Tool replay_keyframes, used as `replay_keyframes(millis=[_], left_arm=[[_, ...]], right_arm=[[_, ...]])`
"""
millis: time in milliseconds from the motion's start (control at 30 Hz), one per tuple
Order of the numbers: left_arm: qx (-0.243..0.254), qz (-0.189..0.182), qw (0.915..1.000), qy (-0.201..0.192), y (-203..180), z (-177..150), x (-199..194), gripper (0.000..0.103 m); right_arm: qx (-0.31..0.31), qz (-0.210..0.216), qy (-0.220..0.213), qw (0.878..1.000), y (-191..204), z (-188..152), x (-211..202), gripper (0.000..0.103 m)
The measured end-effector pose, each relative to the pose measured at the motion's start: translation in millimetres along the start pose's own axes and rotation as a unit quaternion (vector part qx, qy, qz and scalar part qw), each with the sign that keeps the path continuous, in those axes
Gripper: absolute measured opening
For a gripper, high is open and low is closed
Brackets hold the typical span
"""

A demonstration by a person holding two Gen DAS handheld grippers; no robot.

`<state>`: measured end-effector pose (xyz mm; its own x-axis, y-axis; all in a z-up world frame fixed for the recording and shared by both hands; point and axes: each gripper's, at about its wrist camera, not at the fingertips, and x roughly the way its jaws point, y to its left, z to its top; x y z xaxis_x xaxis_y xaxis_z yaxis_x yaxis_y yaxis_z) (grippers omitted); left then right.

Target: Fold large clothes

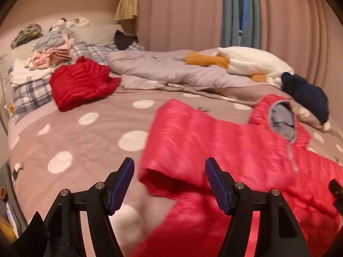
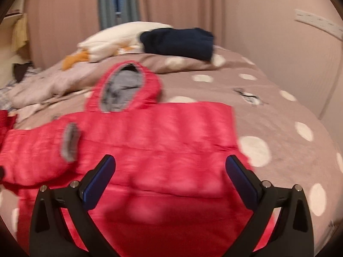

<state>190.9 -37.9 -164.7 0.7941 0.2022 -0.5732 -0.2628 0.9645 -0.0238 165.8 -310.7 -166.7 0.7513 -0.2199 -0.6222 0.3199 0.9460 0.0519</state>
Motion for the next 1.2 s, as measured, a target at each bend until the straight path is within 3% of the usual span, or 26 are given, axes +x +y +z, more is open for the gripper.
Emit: replay_keyframes(millis=[33,133,200,333,467,567,600,667,800,967,1100,1200], left_arm=[[0.002,0.003,1.0000,0.000,3,0,2,0.068],[0.007,0.004,1.0000,0.003,12,1,7,0.068],[-0.005,0.009,0.9999,-0.002,21,3,7,0.078],[-0.022,0.013,0.9996,-0.011,36,6,8,0.082],[-0.044,0.012,0.9989,0.006,44,9,19,0.082],[-0.052,0.005,0.9982,0.029,45,8,25,0.082],[-0.054,-0.005,0.9980,0.031,44,7,24,0.082],[-0.046,-0.007,0.9986,0.025,42,7,19,0.082],[-0.032,0.011,0.9994,0.005,40,7,10,0.082],[-0.038,-0.010,0.9992,0.000,40,8,4,0.082],[-0.036,-0.010,0.9993,0.005,40,8,7,0.082],[-0.046,-0.017,0.9988,0.009,43,8,8,0.082]], right_arm=[[-0.006,0.016,0.001,1.000,5,1,0,0.103],[-0.025,0.057,0.000,0.998,22,5,3,0.103],[-0.022,0.084,0.012,0.996,32,9,13,0.103],[0.012,0.146,0.083,0.986,56,13,54,0.103],[0.010,0.168,0.127,0.978,86,4,77,0.101],[-0.004,0.147,0.113,0.983,99,0,74,0.073],[-0.010,0.146,0.105,0.984,100,0,72,0.049],[-0.022,0.144,0.096,0.985,104,1,69,0.024],[-0.021,0.110,0.060,0.992,96,9,57,0.017],[0.004,0.093,0.028,0.995,65,29,37,0.017],[0.019,0.038,0.001,0.999,25,42,22,0.017],[0.039,0.008,0.008,0.999,-7,43,22,0.017]])
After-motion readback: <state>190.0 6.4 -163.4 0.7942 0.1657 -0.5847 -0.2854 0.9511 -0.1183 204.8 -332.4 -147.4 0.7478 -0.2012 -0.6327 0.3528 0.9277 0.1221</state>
